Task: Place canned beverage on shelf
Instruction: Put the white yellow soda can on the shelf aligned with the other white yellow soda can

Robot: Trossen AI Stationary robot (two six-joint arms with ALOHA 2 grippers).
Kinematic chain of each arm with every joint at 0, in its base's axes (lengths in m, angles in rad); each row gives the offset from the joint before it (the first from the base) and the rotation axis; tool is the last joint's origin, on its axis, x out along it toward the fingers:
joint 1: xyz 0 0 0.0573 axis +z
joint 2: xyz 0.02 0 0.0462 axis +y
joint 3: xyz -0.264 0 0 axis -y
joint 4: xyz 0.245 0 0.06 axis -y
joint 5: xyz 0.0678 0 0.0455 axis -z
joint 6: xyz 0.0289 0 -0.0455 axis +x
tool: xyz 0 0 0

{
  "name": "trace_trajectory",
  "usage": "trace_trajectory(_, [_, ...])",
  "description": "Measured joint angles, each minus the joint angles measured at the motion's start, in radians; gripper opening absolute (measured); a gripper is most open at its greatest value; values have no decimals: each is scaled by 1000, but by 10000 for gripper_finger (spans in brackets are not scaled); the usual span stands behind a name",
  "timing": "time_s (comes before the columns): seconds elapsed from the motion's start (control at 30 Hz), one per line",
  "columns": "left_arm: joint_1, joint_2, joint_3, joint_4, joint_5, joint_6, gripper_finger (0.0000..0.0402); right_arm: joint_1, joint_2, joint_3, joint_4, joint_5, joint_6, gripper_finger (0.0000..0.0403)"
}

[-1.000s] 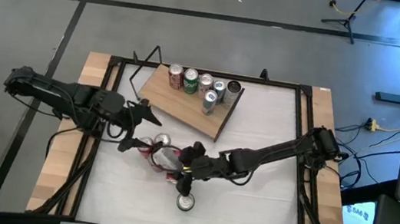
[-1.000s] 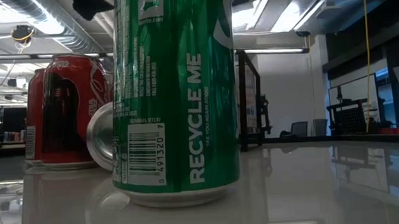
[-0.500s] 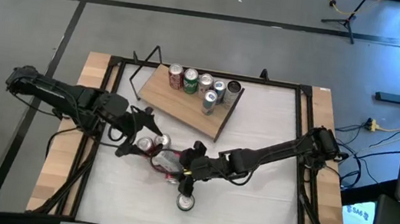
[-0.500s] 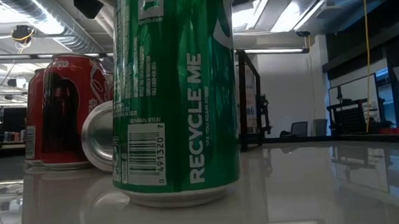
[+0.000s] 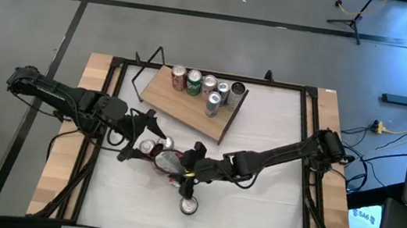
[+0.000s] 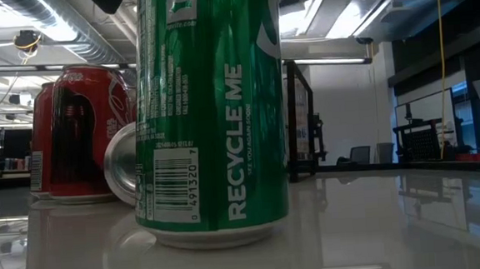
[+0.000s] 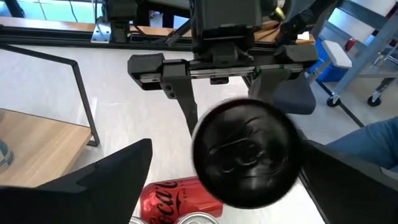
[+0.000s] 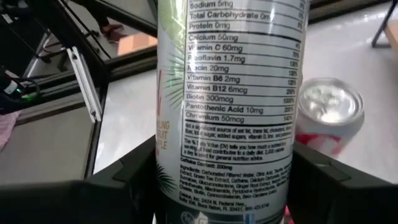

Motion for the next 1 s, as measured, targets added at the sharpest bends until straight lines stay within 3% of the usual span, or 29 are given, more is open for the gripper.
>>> trace_trajectory(0.23, [0, 0, 0, 1, 1, 0, 397, -1, 0, 1, 20, 60, -12, 257])
trace_trajectory(0.63, [0, 0, 0, 22, 0, -27, 395, -14, 0, 1, 41, 61, -38, 257])
trace_trajectory(1.0, [0, 0, 0, 30, 1, -29, 341, -13, 0, 1, 72, 61, -62, 257])
